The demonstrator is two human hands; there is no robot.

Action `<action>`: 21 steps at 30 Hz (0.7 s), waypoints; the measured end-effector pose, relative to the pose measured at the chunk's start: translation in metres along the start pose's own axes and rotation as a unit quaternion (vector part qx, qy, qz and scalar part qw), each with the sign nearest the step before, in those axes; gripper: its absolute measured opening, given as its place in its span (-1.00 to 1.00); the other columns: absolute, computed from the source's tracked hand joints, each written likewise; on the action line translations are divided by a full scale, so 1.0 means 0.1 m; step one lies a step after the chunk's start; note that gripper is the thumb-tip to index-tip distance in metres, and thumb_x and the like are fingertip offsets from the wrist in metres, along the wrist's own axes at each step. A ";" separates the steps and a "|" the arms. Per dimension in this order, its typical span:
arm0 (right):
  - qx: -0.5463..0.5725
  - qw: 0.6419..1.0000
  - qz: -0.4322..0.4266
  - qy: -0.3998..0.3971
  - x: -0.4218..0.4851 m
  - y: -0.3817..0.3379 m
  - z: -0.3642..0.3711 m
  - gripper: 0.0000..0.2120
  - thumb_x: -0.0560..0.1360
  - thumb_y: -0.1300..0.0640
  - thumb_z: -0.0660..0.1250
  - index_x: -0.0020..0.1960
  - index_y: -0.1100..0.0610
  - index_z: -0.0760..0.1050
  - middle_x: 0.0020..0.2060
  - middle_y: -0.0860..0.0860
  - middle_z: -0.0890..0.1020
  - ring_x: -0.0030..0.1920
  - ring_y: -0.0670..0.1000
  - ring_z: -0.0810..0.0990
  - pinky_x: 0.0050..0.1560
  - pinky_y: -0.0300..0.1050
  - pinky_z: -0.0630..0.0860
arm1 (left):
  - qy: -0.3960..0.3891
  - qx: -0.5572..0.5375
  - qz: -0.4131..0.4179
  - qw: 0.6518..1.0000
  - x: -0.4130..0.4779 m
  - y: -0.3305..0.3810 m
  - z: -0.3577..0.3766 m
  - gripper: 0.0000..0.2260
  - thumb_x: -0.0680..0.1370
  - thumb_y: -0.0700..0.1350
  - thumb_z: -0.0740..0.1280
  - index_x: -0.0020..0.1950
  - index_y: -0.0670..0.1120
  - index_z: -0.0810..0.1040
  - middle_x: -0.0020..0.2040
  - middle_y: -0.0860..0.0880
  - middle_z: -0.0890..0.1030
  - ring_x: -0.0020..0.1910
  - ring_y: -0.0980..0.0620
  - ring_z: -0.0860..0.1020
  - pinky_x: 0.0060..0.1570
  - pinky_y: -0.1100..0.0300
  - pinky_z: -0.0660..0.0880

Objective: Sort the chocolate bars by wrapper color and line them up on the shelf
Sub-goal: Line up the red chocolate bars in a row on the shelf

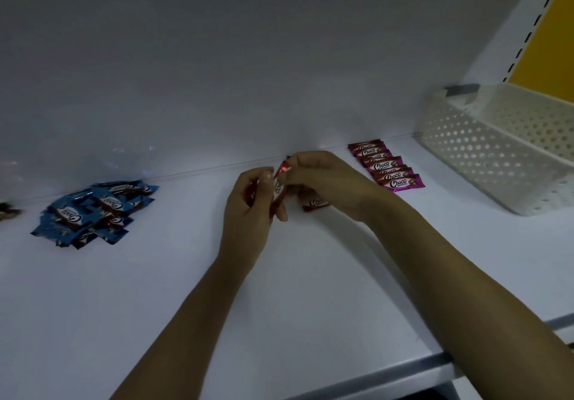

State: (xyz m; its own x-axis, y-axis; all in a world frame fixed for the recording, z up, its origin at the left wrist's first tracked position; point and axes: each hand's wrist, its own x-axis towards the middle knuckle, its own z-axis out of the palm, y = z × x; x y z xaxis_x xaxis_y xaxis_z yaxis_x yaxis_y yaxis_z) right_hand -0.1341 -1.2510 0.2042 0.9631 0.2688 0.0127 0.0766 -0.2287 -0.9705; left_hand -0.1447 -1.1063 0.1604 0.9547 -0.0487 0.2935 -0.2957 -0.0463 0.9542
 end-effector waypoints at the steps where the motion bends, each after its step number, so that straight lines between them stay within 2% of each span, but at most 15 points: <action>1: 0.037 0.999 -0.003 0.023 0.02 0.00 -0.01 -0.86 0.52 0.23 0.28 -0.21 0.15 0.53 -0.23 0.08 0.64 -0.19 -0.01 0.63 -0.09 -0.11 0.55 | -0.010 0.005 -0.005 1.000 0.01 -0.02 0.00 -0.76 0.62 -0.03 0.14 0.03 -0.12 0.53 -0.44 0.00 0.55 -0.51 0.15 0.45 -0.50 0.37 0.33; 4: 0.091 0.992 0.003 0.088 0.02 -0.01 -0.06 -0.83 0.50 0.28 0.28 -0.26 0.15 0.49 -0.34 0.03 0.61 -0.26 0.01 0.60 -0.09 -0.10 0.54 | -0.015 0.000 -0.029 0.999 0.03 -0.04 -0.01 -0.83 0.64 -0.08 0.15 0.01 -0.04 0.53 -0.46 0.02 0.55 -0.52 0.18 0.42 -0.50 0.38 0.29; 6: 0.038 0.994 0.009 0.104 0.00 -0.03 -0.10 -0.87 0.51 0.23 0.32 -0.21 0.12 0.50 -0.34 -0.03 0.60 -0.29 -0.03 0.57 -0.12 -0.15 0.49 | -0.005 -0.002 -0.035 0.999 0.02 -0.03 -0.02 -0.86 0.63 -0.07 0.16 0.02 0.00 0.51 -0.46 0.02 0.52 -0.52 0.19 0.39 -0.52 0.39 0.29; 8: -0.046 0.994 0.009 0.094 -0.02 -0.06 -0.18 -0.97 0.50 0.17 0.37 -0.09 0.07 0.54 -0.26 -0.06 0.65 -0.22 -0.05 0.63 -0.11 -0.20 0.53 | 0.000 -0.007 -0.031 0.999 0.01 0.00 -0.02 -0.85 0.62 -0.06 0.14 0.02 0.00 0.50 -0.45 -0.01 0.49 -0.55 0.19 0.36 -0.53 0.39 0.28; 9: -0.078 0.993 0.004 0.092 -0.02 -0.07 -0.23 -0.93 0.47 0.18 0.42 -0.07 0.07 0.54 -0.24 -0.04 0.66 -0.19 -0.04 0.65 -0.08 -0.17 0.55 | 0.000 -0.009 -0.029 1.000 0.00 0.02 -0.01 -0.83 0.62 -0.03 0.12 0.03 -0.01 0.49 -0.44 -0.04 0.48 -0.57 0.19 0.34 -0.55 0.39 0.28; 12: -0.162 0.984 -0.016 0.074 -0.08 -0.05 -0.39 -0.92 0.39 0.21 0.49 -0.15 0.13 0.60 -0.25 0.04 0.69 -0.19 0.00 0.66 -0.05 -0.11 0.57 | -0.014 -0.020 -0.039 0.999 0.00 0.05 0.00 -0.62 0.53 0.14 0.06 0.04 -0.06 0.54 -0.44 -0.09 0.47 -0.61 0.18 0.32 -0.58 0.41 0.24; 14: -0.217 0.975 -0.016 0.051 -0.12 0.03 -0.45 -0.95 0.39 0.19 0.50 -0.18 0.08 0.65 -0.26 -0.03 0.70 -0.22 -0.08 0.65 -0.10 -0.17 0.55 | -0.023 -0.031 -0.048 0.998 0.00 0.04 0.02 -0.55 0.48 0.19 0.04 0.00 -0.09 0.56 -0.47 -0.06 0.47 -0.62 0.18 0.31 -0.59 0.40 0.23; 18: -0.275 0.961 0.015 0.011 -0.15 0.17 -0.46 -0.91 0.39 0.18 0.50 -0.21 0.00 0.66 -0.26 -0.10 0.68 -0.25 -0.19 0.60 -0.13 -0.27 0.53 | -0.028 -0.034 -0.043 0.998 0.00 0.01 0.02 -0.54 0.48 0.21 0.01 -0.04 -0.06 0.56 -0.50 0.01 0.50 -0.61 0.17 0.33 -0.58 0.35 0.26; 21: -0.329 0.944 0.014 0.014 -0.12 0.21 -0.42 -0.90 0.39 0.16 0.50 -0.22 -0.04 0.65 -0.29 -0.15 0.62 -0.28 -0.23 0.54 -0.19 -0.41 0.39 | -0.022 -0.040 -0.041 0.998 0.00 -0.01 0.01 -0.54 0.47 0.22 0.00 -0.05 -0.05 0.55 -0.51 0.02 0.51 -0.61 0.17 0.35 -0.58 0.35 0.28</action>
State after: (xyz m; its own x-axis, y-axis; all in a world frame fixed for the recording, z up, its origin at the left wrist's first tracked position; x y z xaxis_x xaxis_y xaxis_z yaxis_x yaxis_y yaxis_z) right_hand -0.1328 -1.2984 0.1934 0.9730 0.2309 0.0037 0.1850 -0.7700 -0.6107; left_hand -0.1441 -1.1070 0.1599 0.9729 -0.0922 0.2122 -0.2105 0.0271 0.9772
